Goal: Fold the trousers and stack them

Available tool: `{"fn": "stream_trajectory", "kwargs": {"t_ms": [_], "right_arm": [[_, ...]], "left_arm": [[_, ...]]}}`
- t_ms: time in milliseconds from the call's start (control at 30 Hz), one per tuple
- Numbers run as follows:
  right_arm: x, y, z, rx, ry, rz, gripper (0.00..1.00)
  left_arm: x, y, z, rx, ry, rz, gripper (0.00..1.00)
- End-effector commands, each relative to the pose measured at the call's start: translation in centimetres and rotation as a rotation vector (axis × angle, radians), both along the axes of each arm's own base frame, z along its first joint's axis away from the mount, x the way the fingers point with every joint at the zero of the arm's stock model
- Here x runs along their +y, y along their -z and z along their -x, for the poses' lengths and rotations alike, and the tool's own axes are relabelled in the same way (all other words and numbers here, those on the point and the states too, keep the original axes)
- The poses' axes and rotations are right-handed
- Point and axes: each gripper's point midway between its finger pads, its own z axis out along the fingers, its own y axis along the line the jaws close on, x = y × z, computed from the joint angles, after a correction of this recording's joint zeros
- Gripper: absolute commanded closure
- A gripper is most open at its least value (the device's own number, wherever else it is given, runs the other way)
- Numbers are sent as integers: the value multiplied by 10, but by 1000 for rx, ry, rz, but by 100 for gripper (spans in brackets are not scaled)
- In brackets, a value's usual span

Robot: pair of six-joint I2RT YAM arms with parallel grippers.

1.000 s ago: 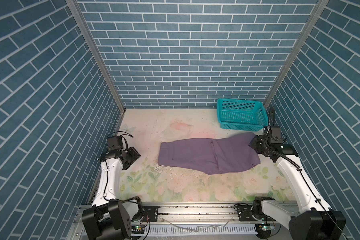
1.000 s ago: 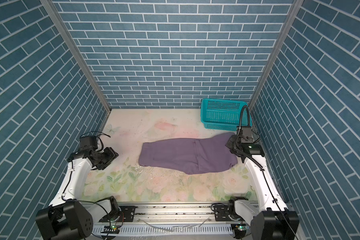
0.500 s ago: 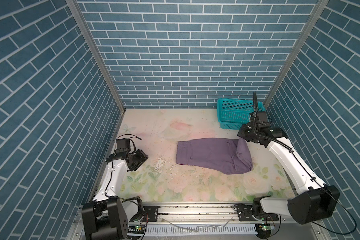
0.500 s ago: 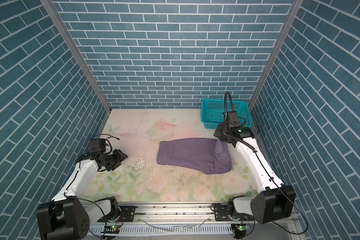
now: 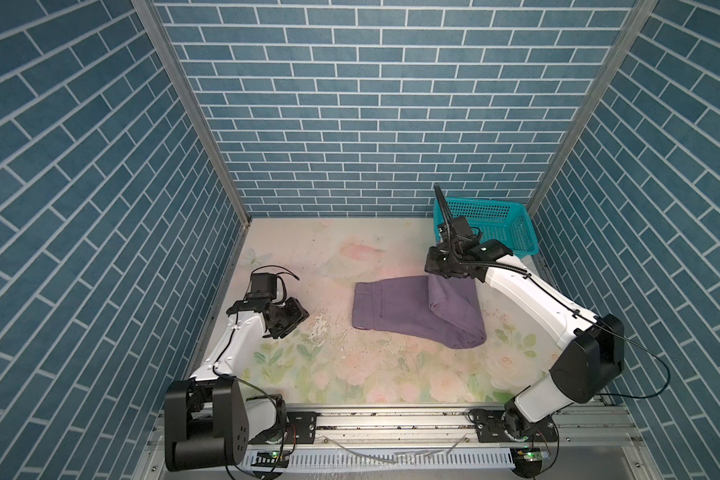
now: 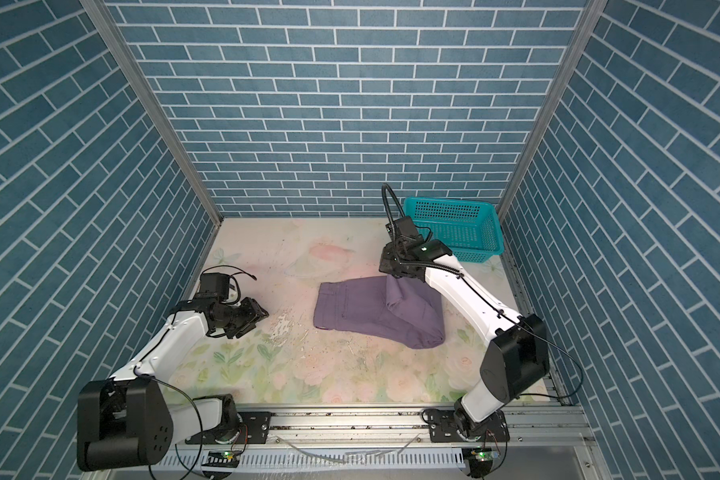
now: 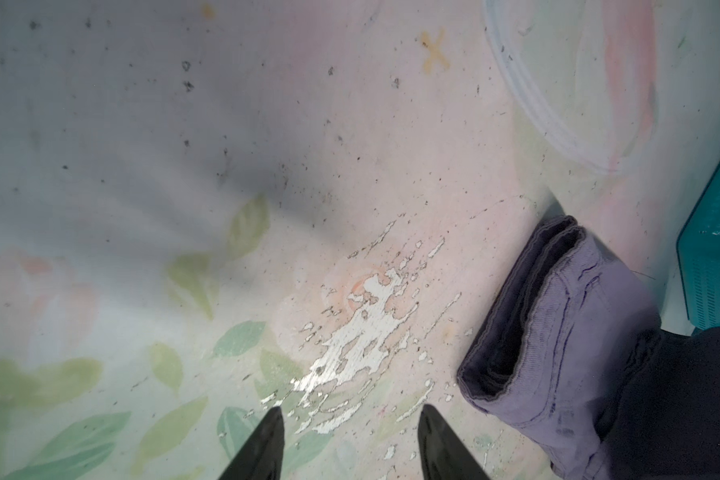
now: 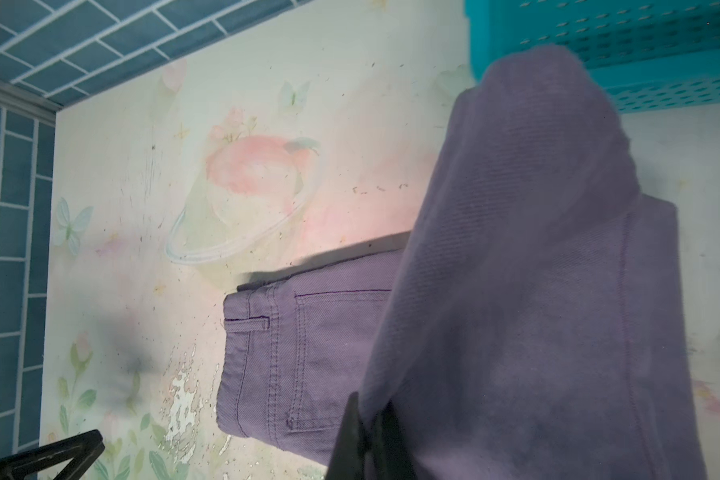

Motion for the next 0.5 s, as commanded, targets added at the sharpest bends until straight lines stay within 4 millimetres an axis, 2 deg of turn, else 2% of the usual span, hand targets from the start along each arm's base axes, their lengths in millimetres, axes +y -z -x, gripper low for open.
{"fn": "stream_trajectory", "kwargs": {"t_ms": [0, 233, 467], "right_arm": [[39, -25, -9, -52, -37, -96, 100], [92, -2, -5, 0, -134, -97, 100], [143, 20, 9, 50, -230, -110, 100]], "left_arm": [[3, -5, 1, -3, 10, -28, 46], [4, 5, 10, 29, 15, -40, 46], [5, 7, 10, 37, 14, -44, 45]]}}
